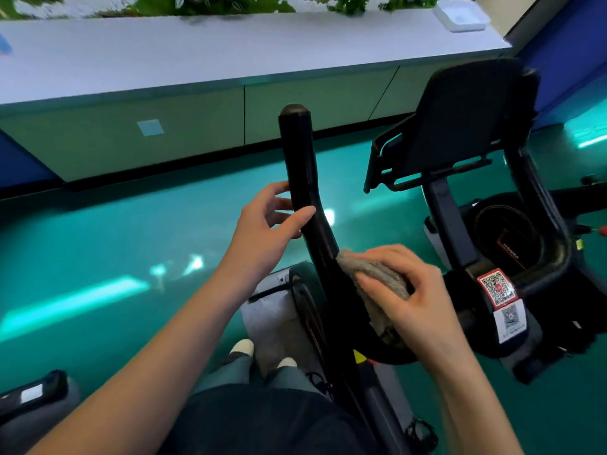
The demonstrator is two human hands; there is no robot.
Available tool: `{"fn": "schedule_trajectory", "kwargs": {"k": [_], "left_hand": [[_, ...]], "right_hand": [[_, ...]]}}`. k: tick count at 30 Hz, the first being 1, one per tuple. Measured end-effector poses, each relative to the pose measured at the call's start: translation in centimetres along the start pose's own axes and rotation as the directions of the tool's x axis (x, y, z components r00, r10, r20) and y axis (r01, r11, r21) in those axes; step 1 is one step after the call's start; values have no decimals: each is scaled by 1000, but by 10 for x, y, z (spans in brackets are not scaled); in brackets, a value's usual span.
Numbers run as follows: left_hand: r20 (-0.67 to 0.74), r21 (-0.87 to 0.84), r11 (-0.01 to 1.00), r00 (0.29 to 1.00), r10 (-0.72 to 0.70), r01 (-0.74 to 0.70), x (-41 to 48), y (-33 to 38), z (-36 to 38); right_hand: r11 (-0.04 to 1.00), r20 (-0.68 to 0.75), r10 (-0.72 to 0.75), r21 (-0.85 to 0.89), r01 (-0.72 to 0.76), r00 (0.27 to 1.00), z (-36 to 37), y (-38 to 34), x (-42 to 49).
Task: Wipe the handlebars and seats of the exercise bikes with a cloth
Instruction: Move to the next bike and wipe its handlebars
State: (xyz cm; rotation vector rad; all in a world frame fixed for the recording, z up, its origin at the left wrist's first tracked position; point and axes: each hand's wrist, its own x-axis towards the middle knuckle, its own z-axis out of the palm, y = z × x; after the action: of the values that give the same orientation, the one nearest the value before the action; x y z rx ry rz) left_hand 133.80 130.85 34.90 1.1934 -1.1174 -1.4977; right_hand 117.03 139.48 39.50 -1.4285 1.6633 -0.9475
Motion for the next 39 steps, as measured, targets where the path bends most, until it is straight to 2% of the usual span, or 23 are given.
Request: {"fn": "schedule_trajectory", "kwargs": {"k": [3,5,10,12,15,18,21,24,28,32,35,37,39], "left_hand": [[8,0,1000,1000,6,-6,-1,1,1],[13,-4,1000,1000,5,-5,-2,1,1],[38,-41,999,999,-7,9,-1,0,-4],[41,-49,999,999,-11,13,-1,-1,-4],[40,-56,998,999,-13,15,-2,0,-2],[9,-50,998,1000,-27,27,-4,0,-4],[-40,-66,996,997,-63,60,-13,-5,-5],[-83,-60,996,994,-73,68,-30,-15,-1],[-176,-135,988,979,-103,80,-58,-28,14],[-225,-243,967,964,-139,82,-84,-41,41],[-276,-252,966,953,-126,55,-94,-47,61],[-327,-258,965,935,-135,49,-95,-50,68],[-361,-281,959,920,-152,49,-96,-52,70]], "right_hand": [[996,-75,-88,-38,86,993,12,-16,19],[989,-46,-122,-94,117,991,26,-24,25],[992,53,-54,-111,59,997,16,-13,-9],[997,18,-32,-69,33,999,10,-13,-8],[991,-47,-93,-99,88,995,22,-20,10],[984,19,-114,-135,116,993,26,-17,6],[988,101,-115,-91,125,988,9,-13,-3],[979,104,-172,-89,181,980,5,-15,19],[953,200,-261,-101,285,944,10,-9,23],[948,304,-297,-21,318,905,-12,8,12],[924,302,-361,-15,382,882,-8,-2,33],[887,330,-412,-68,457,849,1,-16,49],[804,408,-461,-185,566,788,10,-29,63]]}}
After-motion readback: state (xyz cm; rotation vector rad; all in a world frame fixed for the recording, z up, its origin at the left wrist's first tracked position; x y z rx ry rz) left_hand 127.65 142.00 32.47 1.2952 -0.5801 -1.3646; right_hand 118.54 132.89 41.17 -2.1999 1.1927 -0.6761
